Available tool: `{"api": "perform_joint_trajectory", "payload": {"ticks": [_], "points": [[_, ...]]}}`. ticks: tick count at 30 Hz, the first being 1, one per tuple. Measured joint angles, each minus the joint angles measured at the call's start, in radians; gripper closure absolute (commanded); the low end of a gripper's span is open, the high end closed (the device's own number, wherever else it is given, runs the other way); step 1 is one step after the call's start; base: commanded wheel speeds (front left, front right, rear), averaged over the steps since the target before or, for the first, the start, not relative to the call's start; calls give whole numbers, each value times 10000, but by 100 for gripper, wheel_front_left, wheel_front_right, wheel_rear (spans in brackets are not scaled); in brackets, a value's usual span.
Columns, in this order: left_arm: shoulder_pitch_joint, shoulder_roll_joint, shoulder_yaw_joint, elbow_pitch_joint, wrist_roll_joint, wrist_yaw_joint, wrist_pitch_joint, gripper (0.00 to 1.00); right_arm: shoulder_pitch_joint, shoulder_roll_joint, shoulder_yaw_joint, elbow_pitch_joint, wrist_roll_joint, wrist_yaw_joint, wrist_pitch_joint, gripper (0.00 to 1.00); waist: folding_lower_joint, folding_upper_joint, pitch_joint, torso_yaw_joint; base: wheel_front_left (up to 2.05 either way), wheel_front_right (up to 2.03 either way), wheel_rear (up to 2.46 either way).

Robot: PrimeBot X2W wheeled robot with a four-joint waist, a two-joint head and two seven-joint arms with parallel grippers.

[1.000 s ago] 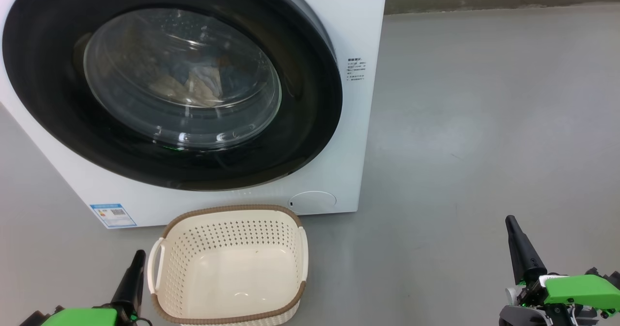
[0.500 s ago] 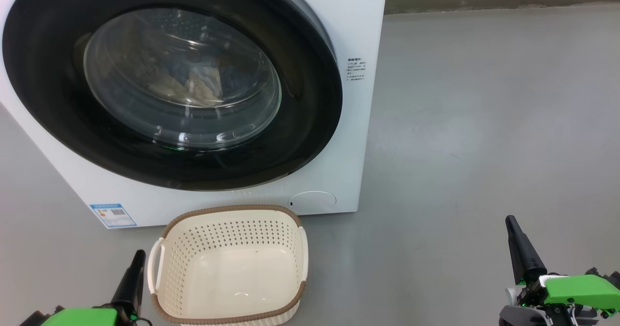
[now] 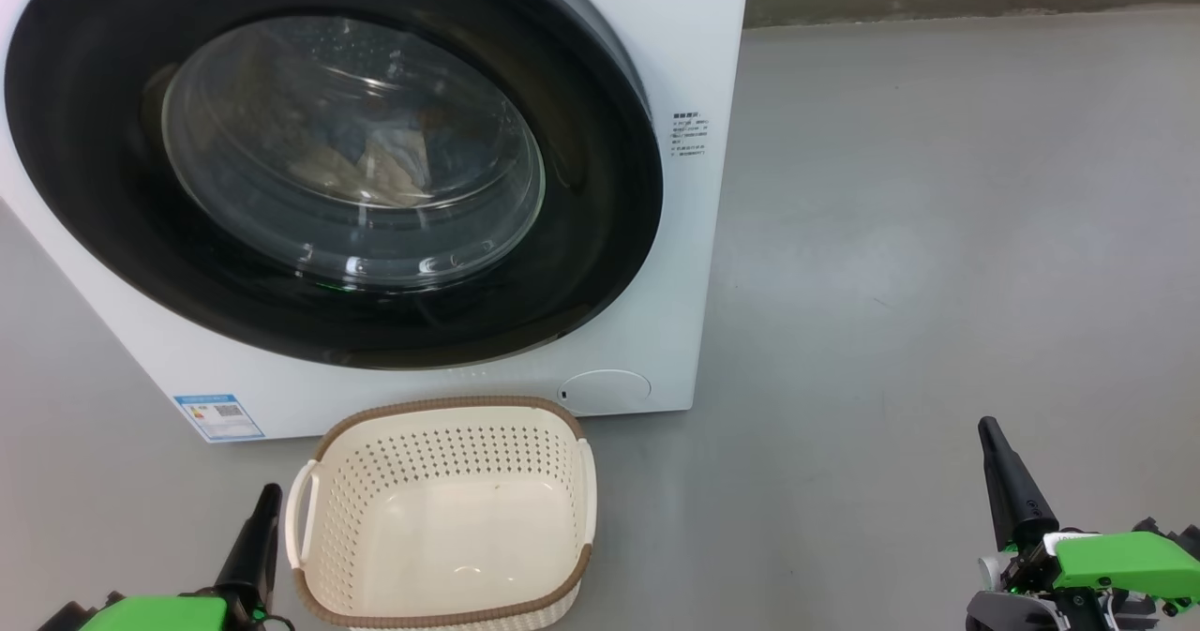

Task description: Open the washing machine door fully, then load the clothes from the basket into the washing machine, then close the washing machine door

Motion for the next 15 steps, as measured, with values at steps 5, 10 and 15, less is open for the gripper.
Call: {"api": "perform_joint_trajectory", "payload": {"ticks": [5, 10, 15], "points": [[0, 0, 2, 0, 0, 0, 0, 100, 0, 0, 0, 0, 0, 0, 0, 100, 0, 0, 0, 0, 0, 0, 0], [0, 0, 2, 0, 0, 0, 0, 100, 0, 0, 0, 0, 0, 0, 0, 100, 0, 0, 0, 0, 0, 0, 0], [0, 0, 2, 0, 0, 0, 0, 100, 0, 0, 0, 0, 0, 0, 0, 100, 0, 0, 0, 0, 0, 0, 0]]}}
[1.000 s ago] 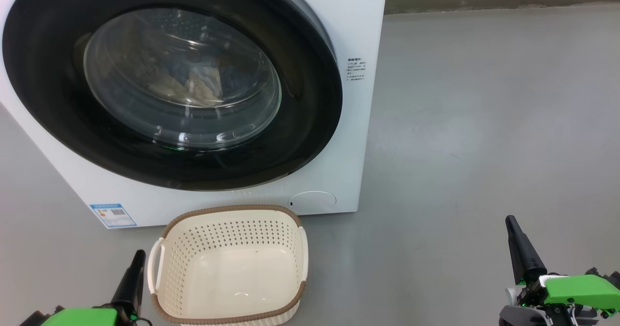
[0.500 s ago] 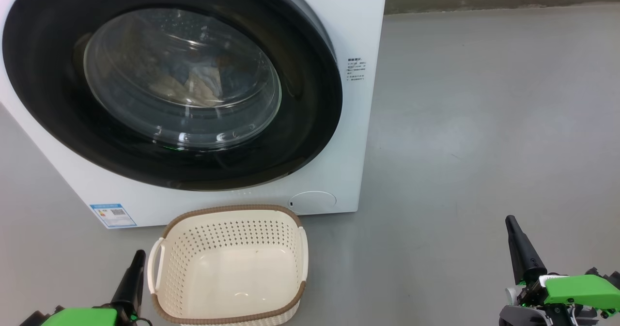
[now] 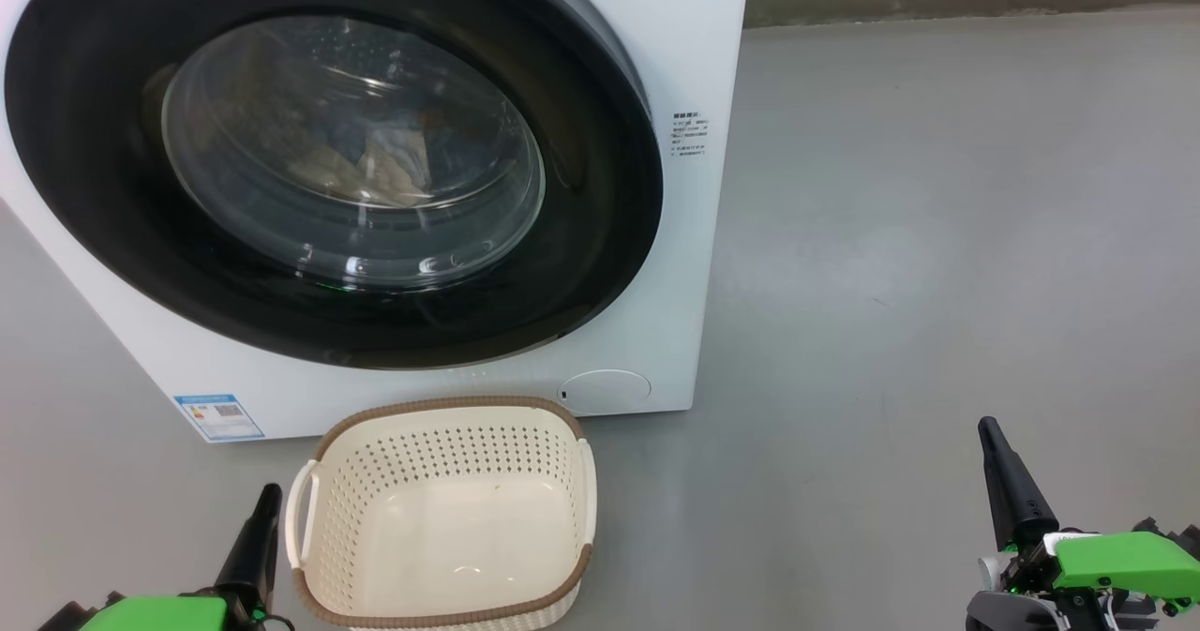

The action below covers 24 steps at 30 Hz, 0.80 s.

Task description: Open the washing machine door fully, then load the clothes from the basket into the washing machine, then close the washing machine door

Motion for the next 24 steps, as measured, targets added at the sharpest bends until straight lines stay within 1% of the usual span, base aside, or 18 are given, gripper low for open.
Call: {"api": "perform_joint_trajectory", "payload": {"ticks": [24], "points": [[0, -2, 2, 0, 0, 0, 0, 100, 0, 0, 0, 0, 0, 0, 0, 100, 0, 0, 0, 0, 0, 0, 0]]}}
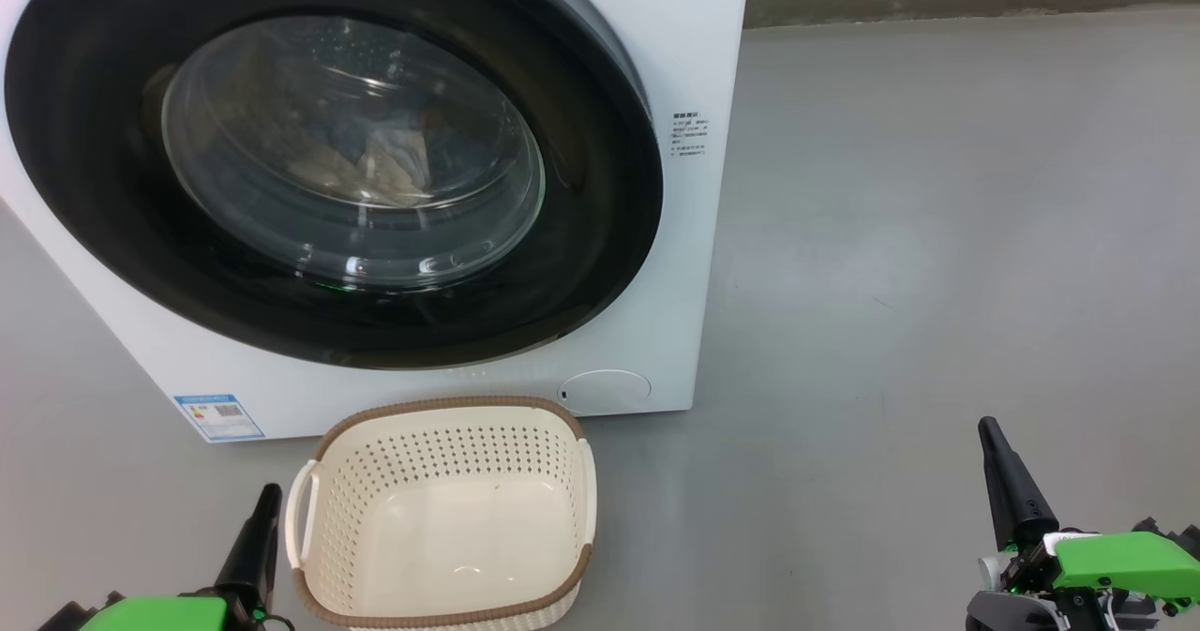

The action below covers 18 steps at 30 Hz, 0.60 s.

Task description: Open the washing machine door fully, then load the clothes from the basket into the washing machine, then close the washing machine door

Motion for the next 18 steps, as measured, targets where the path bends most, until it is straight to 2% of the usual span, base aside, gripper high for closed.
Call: {"api": "perform_joint_trajectory", "payload": {"ticks": [18], "points": [[0, 0, 0, 0, 0, 0, 0, 100, 0, 0, 0, 0, 0, 0, 0, 100, 0, -1, 0, 0, 0, 0, 0]]}}
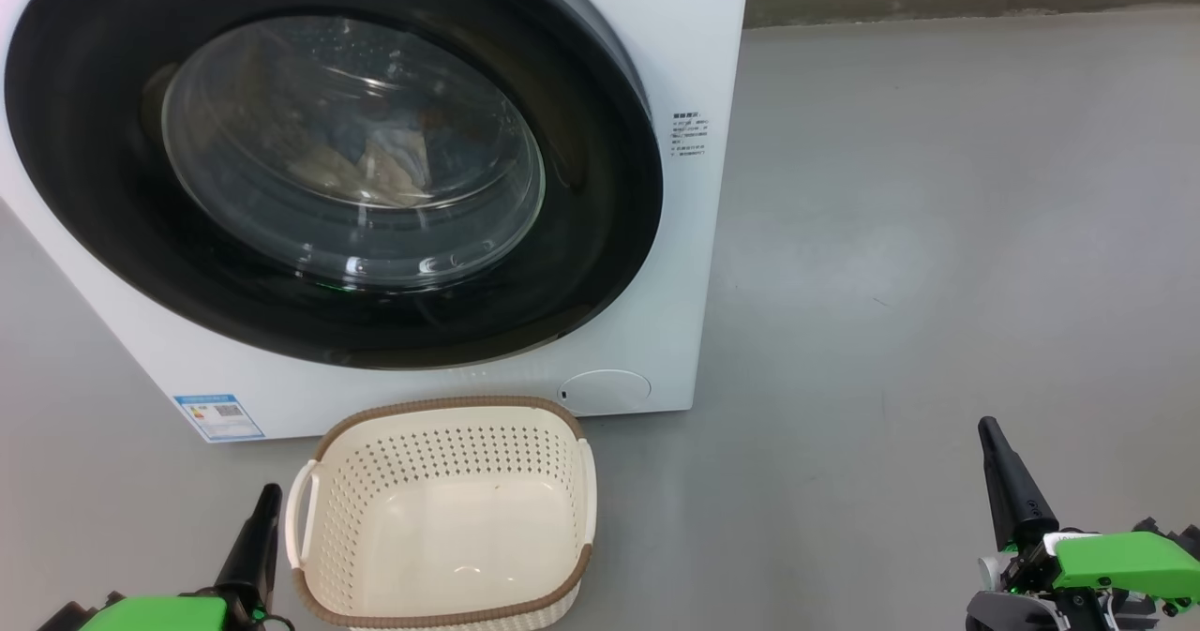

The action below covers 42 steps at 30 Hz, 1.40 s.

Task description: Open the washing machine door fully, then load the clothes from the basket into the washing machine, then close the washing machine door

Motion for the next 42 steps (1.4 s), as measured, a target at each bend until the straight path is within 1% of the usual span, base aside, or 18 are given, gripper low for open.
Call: {"api": "perform_joint_trajectory", "payload": {"ticks": [42], "points": [[0, 0, 0, 0, 0, 0, 0, 100, 0, 0, 0, 0, 0, 0, 0, 100, 0, 0, 0, 0, 0, 0, 0]]}}
